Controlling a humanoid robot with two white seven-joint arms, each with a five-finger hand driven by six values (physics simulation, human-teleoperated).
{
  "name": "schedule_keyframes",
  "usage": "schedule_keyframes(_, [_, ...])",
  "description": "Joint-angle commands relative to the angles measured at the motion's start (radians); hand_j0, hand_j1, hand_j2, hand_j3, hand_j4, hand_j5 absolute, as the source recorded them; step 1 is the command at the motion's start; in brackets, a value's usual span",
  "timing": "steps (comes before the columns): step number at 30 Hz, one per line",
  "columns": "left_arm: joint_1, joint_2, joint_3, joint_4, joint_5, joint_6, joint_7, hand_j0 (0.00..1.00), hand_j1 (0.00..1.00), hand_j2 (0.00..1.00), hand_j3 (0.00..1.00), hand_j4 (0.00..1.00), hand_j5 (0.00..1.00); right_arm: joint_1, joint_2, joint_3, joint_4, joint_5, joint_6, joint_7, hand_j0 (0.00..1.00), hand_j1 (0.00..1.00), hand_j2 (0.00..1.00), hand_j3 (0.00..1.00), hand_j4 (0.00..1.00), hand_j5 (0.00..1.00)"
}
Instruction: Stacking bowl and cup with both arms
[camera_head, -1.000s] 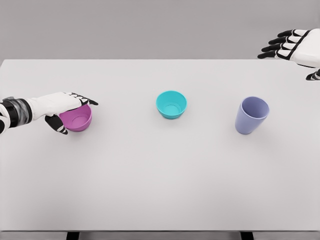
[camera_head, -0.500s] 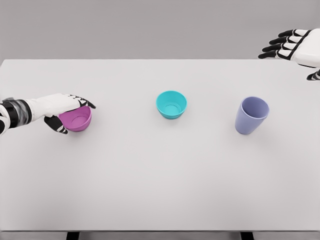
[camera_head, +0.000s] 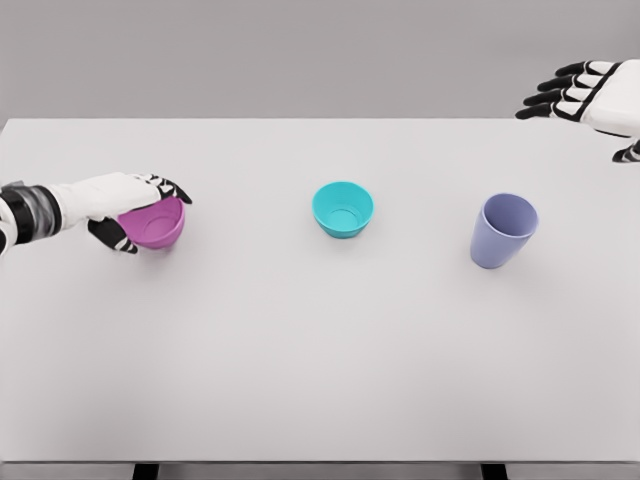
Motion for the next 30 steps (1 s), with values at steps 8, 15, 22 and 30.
schedule_keyframes(8, [-0.038,-0.01,-0.001,-0.056,0.008,0.0,0.001,0.7,0.7,0.7,0.7,0.7,0.7,0.0,0.004,0.0,-0.001,-0.004,0.003,-0.001,1.0,1.0,1.0,1.0,1.0,1.0])
schedule_keyframes(15, [-0.074,-0.067,-0.001,-0.056,0.005,0.0,0.001,0.69,0.69,0.69,0.69,0.69,0.69,0.002,-0.004,0.0,-0.001,-0.004,0.003,-0.001,1.0,1.0,1.0,1.0,1.0,1.0])
schedule_keyframes(22, [-0.1,-0.128,-0.004,-0.055,-0.003,0.0,0.001,0.67,0.67,0.67,0.67,0.67,0.67,0.0,-0.001,0.0,-0.001,-0.004,0.003,-0.001,1.0,1.0,1.0,1.0,1.0,1.0])
schedule_keyframes(30, [-0.13,-0.177,-0.027,-0.053,-0.004,0.001,0.001,0.67,0.67,0.67,0.67,0.67,0.67,0.0,-0.002,0.0,-0.001,-0.004,0.003,-0.001,1.0,1.0,1.0,1.0,1.0,1.0])
